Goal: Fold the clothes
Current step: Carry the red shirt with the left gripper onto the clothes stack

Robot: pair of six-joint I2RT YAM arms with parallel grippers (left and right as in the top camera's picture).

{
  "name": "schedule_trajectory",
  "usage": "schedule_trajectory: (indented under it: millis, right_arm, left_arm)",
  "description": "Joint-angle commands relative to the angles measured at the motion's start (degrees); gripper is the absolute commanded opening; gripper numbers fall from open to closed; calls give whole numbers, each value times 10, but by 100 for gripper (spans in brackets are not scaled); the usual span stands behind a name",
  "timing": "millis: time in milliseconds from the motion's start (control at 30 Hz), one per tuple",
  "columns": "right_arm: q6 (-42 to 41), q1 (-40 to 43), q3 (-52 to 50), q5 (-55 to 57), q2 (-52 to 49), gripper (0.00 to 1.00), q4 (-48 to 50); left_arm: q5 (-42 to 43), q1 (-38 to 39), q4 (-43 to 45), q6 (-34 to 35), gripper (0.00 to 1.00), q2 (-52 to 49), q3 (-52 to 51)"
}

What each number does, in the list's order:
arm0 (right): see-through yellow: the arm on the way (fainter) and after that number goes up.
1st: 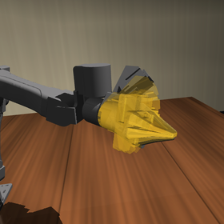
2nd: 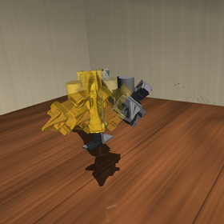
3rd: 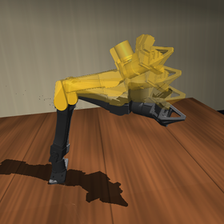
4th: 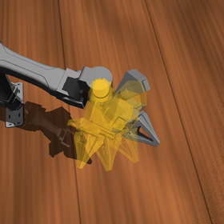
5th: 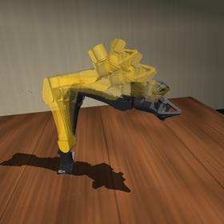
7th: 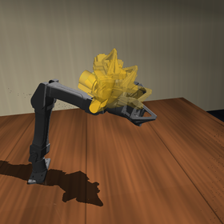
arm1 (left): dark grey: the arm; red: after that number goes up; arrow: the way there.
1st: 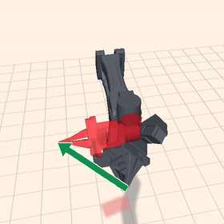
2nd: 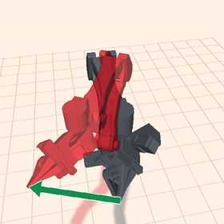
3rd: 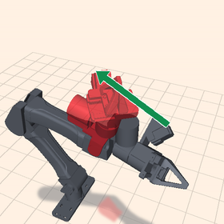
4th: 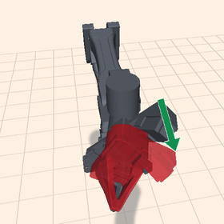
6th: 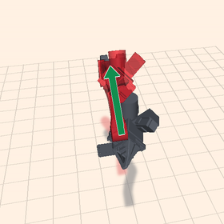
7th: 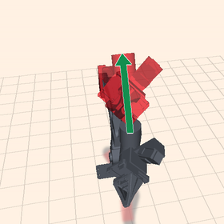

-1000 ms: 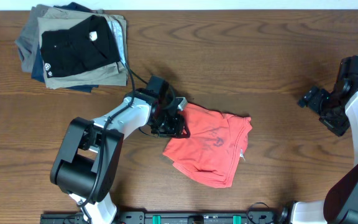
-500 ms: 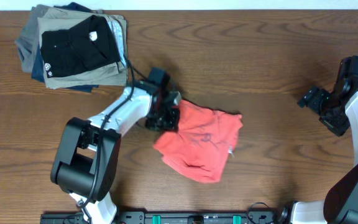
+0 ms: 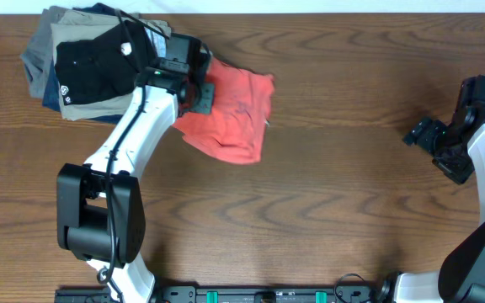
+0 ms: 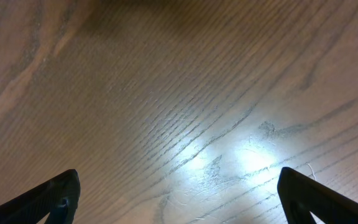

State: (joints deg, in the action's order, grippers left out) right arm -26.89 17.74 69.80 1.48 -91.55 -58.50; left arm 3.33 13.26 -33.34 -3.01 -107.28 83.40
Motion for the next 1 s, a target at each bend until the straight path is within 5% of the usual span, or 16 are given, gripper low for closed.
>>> schedule_trajectory:
  millis: [0,400,967]
  right_arm:
    - [4,2,7,2,3,99,0]
    - [4,2,7,2,3,99,0]
    - [4,2,7,2,3,99,0]
  left_arm:
    - [-71,-16,32,-26,6,-3,11]
    - [-154,-63,196,-41,6,-3,11]
    - [-195,-113,258,-36,6,18,11]
